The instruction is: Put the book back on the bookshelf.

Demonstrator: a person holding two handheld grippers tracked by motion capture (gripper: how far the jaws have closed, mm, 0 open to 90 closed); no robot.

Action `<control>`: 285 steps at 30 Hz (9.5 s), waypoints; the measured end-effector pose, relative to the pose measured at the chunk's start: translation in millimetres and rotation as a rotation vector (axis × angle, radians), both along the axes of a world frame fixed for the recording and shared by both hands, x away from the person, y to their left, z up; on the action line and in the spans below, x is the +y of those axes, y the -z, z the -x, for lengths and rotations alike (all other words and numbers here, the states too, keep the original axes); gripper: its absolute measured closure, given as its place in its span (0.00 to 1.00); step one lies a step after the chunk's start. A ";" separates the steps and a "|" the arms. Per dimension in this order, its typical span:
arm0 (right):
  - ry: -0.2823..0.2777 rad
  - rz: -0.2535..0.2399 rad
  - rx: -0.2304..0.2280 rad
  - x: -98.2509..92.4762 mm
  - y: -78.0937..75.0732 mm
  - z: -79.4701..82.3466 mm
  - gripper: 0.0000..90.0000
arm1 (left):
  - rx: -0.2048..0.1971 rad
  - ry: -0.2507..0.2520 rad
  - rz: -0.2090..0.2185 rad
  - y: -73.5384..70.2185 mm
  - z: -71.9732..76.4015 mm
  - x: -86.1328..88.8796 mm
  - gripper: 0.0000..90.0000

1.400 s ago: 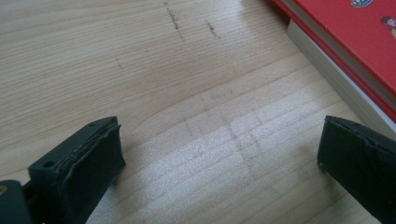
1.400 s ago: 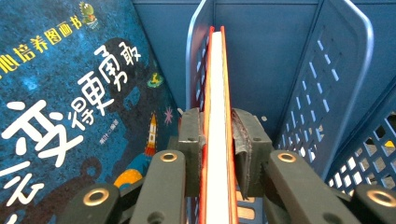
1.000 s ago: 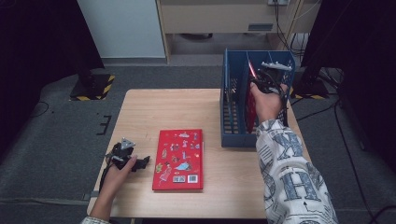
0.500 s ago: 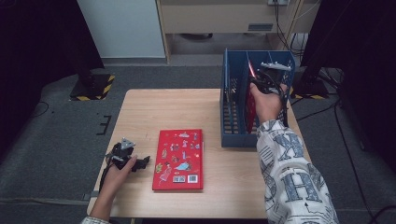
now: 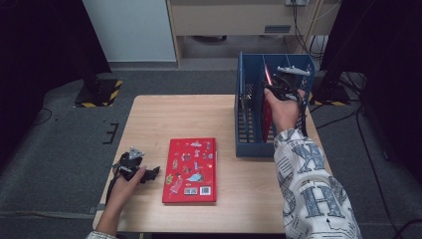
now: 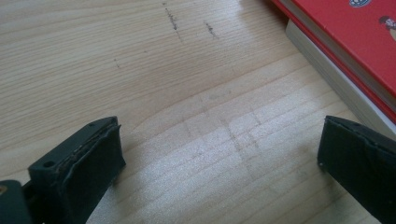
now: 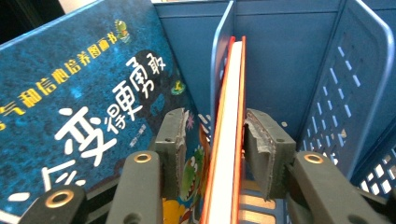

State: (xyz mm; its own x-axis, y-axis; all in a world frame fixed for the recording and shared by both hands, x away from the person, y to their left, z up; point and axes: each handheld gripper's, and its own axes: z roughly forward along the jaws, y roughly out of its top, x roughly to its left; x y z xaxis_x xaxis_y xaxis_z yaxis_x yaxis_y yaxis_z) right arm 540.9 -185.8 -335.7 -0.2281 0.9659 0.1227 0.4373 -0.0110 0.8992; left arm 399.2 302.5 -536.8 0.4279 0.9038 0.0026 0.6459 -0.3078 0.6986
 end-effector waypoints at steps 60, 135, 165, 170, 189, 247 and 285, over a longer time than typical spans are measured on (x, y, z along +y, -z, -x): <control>-0.472 0.050 0.014 49.4 123.8 188.1 0.22 | 0.003 -0.028 -0.003 -0.1 -0.7 -3.0 0.00; -0.677 0.072 0.304 121.6 188.3 194.7 0.15 | 0.042 0.279 0.166 -12.1 52.1 -82.8 0.06; -0.716 0.056 0.316 119.8 197.9 192.3 0.11 | 0.013 0.270 0.168 -18.1 -23.4 -78.5 0.03; -0.710 0.062 0.312 120.7 198.1 192.9 0.11 | 0.017 0.275 0.180 -15.8 -28.0 -79.5 0.00; -0.731 0.077 0.318 121.6 197.7 187.9 0.08 | 0.058 0.299 0.289 -5.8 -35.2 -71.2 0.01; -0.651 0.149 0.256 140.2 135.9 138.1 0.34 | -0.062 0.229 0.257 -77.8 -11.5 -66.9 0.32; -0.650 0.121 0.203 154.7 101.2 124.5 0.55 | -0.092 0.227 0.267 -118.6 -21.6 -38.3 0.48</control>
